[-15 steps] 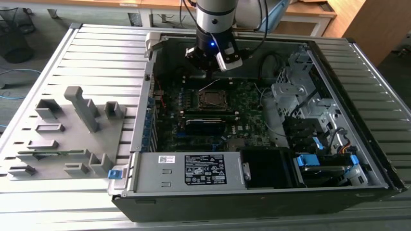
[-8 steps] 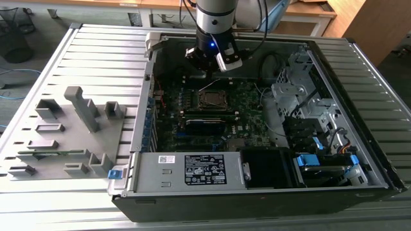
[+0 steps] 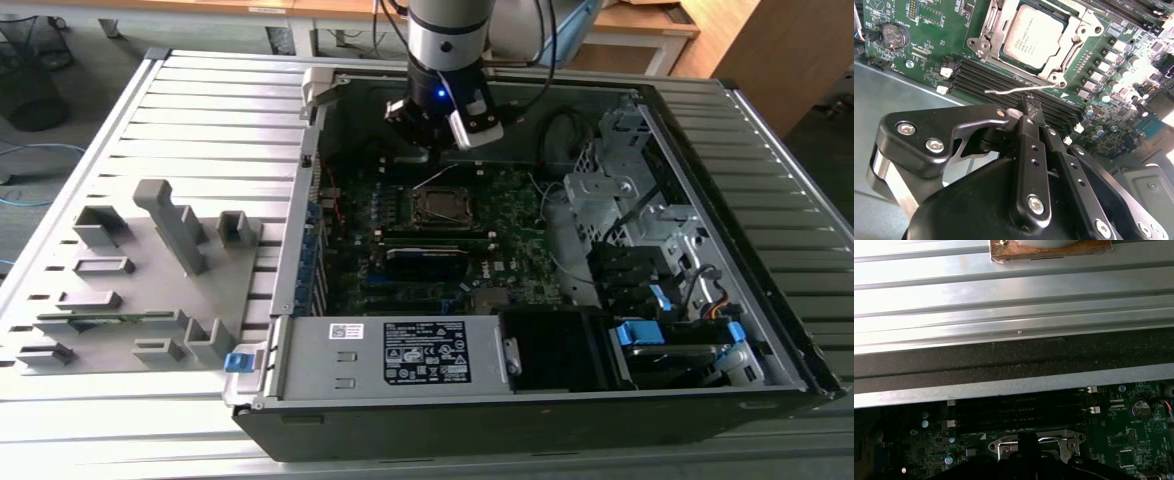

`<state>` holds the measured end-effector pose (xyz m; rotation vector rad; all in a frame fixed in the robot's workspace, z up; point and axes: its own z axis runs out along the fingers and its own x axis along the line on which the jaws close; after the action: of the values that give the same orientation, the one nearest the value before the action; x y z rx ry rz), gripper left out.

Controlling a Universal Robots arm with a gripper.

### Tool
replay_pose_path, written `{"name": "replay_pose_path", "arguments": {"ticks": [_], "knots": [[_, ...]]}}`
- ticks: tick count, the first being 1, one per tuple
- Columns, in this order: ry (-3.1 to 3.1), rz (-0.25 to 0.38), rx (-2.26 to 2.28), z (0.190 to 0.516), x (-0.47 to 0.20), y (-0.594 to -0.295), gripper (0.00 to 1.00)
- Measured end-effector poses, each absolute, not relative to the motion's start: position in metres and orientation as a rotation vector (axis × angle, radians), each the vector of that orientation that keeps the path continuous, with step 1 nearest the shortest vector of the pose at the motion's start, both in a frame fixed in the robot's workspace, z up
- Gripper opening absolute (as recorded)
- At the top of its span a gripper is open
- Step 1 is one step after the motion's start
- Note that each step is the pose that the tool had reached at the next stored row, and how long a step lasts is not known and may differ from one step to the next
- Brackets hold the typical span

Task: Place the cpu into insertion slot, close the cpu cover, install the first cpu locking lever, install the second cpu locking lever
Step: 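Install the first cpu locking lever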

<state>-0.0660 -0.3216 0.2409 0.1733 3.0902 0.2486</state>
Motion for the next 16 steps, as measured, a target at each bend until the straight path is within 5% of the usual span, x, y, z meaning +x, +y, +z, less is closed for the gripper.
{"name": "replay_pose_path", "arguments": {"ticks": [16], "knots": [[3.080,0.314,0.235,0.2327,-0.0639,-0.3216,0.11]]}}
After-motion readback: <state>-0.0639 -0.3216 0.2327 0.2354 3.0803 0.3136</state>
